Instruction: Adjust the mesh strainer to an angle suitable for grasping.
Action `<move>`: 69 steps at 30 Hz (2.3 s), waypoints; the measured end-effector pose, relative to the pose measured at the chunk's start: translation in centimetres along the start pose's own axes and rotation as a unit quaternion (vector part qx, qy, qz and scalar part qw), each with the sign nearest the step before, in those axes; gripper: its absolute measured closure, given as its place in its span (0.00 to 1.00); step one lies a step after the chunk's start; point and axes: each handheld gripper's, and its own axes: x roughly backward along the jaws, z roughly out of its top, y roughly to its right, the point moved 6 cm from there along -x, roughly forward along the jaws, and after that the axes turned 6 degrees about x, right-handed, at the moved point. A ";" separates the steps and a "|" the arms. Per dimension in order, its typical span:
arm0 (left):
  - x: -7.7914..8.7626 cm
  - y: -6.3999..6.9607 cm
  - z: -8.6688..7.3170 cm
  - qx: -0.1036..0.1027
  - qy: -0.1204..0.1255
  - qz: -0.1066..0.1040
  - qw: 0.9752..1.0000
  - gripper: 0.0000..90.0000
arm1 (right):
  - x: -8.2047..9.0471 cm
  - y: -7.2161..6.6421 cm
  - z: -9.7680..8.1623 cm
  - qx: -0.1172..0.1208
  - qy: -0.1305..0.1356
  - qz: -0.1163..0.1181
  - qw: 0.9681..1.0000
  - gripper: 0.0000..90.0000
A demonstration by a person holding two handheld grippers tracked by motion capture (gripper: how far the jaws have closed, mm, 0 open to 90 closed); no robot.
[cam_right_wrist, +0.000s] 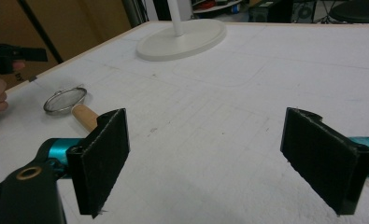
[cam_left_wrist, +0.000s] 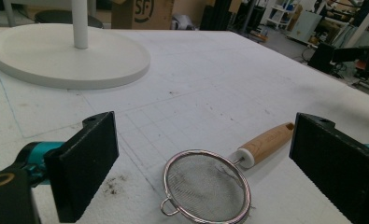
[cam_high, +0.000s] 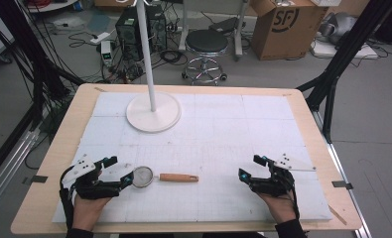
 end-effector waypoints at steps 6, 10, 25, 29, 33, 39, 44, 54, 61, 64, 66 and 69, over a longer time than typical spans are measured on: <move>0.0 0.0 -0.1 0.000 -0.002 0.000 1.000 0.10 | -0.4 -0.5 0.2 -0.001 0.002 0.011 1.000 0.17; 0.1 0.0 -0.2 0.001 -0.003 0.001 1.000 0.10 | -0.9 -1.1 0.6 -0.013 -0.002 0.030 0.999 0.24; 0.2 0.1 -0.2 0.000 -0.002 -0.003 1.000 0.10 | -5.3 -5.1 0.5 -0.014 -0.086 0.123 0.989 0.84; 0.2 0.1 -0.2 0.001 -0.002 -0.005 1.000 0.10 | -6.5 -6.2 0.5 -0.017 -0.108 0.149 0.983 0.95; 0.2 0.1 -0.3 -0.003 -0.004 0.001 1.000 0.10 | -7.7 -7.1 0.2 -0.009 -0.133 0.163 0.978 0.99; 0.4 -0.2 -0.3 -0.002 -0.003 0.003 1.000 0.10 | -9.1 -8.4 -0.7 -0.005 -0.169 0.179 0.969 1.00; 0.4 -0.2 -0.3 -0.003 -0.002 0.001 1.000 0.10 | -9.9 -9.2 -1.5 -0.014 -0.198 0.200 0.960 1.00; 0.2 -0.2 -0.3 -0.006 -0.004 0.006 1.000 0.10 | -11.6 -9.5 -2.8 -0.012 -0.244 0.189 0.951 1.00; 0.2 -0.1 -0.3 -0.010 -0.005 0.006 1.000 0.10 | -12.1 -9.0 -2.7 -0.027 -0.248 0.177 0.952 1.00; 0.2 -0.1 -0.3 -0.009 -0.005 0.006 1.000 0.10 | -12.6 -8.7 -2.5 -0.032 -0.247 0.169 0.954 1.00; 0.2 -0.1 -0.3 -0.009 -0.005 0.005 1.000 0.10 | -12.8 -8.5 -2.4 -0.035 -0.249 0.168 0.953 1.00; 0.2 -0.2 -0.3 -0.009 -0.006 0.006 1.000 0.10 | -13.3 -8.2 -2.2 -0.039 -0.246 0.162 0.955 1.00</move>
